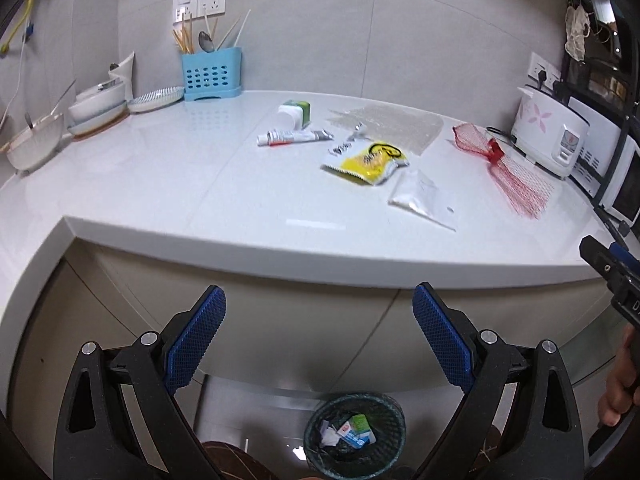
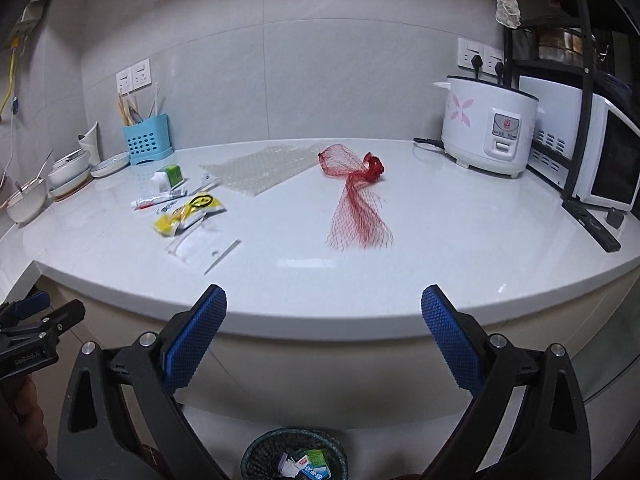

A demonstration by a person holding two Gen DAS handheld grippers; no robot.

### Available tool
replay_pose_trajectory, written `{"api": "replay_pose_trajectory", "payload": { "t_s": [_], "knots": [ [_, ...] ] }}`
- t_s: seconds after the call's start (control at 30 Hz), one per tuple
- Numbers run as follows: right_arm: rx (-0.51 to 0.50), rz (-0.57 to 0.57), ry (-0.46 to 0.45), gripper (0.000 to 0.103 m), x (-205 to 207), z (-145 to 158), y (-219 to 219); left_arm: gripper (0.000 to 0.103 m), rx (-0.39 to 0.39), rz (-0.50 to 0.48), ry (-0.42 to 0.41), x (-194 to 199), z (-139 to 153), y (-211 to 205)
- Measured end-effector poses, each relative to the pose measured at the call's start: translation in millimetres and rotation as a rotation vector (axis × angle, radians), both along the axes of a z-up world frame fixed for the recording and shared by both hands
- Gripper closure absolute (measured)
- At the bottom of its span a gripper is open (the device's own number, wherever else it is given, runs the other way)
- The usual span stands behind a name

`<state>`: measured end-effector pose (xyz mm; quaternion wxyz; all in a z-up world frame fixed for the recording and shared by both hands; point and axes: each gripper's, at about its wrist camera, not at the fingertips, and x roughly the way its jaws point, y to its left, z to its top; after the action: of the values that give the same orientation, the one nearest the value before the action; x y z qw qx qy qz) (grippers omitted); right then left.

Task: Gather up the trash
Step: 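Raise both tools away from the wastebasket toward the counter, then grasp the grey toothpaste tube with the left tool while the right tool grasps the red mesh net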

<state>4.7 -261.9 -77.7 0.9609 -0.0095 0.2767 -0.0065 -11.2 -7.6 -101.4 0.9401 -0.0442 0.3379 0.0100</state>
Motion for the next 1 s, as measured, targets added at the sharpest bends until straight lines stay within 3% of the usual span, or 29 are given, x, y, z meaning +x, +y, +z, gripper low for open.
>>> {"api": "replay_pose_trajectory", "payload": {
  "t_s": [0.43,1.0],
  "knots": [
    [-0.003,-0.04,0.076,0.009,95,16,-23,0.01,0.072,0.026,0.014,93,33,18],
    [-0.006,-0.067,0.229,0.009,226,3,-43,0.01,0.078,0.06,0.107,230,12,50]
  ]
}}
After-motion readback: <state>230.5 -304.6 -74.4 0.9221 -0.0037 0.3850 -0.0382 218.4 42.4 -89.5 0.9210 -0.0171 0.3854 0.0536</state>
